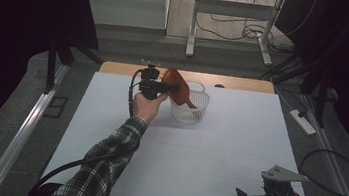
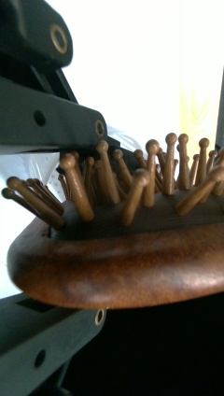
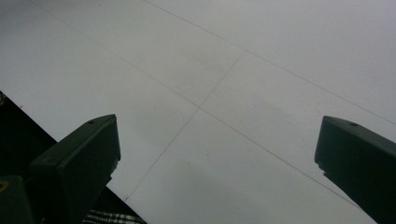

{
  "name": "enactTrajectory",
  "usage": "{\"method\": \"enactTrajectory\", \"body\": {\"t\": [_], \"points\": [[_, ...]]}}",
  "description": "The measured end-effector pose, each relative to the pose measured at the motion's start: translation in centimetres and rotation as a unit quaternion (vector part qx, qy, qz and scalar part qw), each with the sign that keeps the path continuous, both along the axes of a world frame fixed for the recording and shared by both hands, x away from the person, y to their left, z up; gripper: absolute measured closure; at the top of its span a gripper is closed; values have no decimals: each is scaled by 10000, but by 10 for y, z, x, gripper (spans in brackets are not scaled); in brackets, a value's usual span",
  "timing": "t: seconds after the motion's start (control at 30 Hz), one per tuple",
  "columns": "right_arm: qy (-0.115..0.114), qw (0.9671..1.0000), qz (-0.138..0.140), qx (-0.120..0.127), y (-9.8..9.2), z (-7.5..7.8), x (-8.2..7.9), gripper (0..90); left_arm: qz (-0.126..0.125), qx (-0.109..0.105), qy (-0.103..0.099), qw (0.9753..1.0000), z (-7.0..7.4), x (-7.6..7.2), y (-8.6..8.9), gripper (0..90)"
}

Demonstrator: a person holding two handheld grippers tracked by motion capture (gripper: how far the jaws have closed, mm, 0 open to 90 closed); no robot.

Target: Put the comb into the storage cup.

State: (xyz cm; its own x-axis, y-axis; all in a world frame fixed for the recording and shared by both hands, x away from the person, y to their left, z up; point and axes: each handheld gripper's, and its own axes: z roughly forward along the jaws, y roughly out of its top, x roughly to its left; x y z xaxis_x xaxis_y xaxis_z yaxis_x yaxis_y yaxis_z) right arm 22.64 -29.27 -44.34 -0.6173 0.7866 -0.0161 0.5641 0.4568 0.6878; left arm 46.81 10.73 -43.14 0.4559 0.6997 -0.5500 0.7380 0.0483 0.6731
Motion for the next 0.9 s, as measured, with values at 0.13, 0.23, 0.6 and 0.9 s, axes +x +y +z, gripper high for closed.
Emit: {"method": "enactTrajectory", "body": {"t": [0.13, 0.23, 0.6, 0.9], "points": [[1, 10000, 4, -1, 0, 0, 0, 7, 23, 5, 39, 10000, 0, 0, 0, 554], [2, 10000, 14, -14, 0, 0, 0, 8, 57, -88, 152, 9998, -4, 2, 4, 537], [20, 10000, 19, -72, 1, -1, 0, 8, 157, -112, 263, 9995, -12, 5, 11, 461], [18, 10000, 39, -82, 1, -1, 0, 8, 179, -45, 293, 9994, -14, 5, 14, 409]]}}
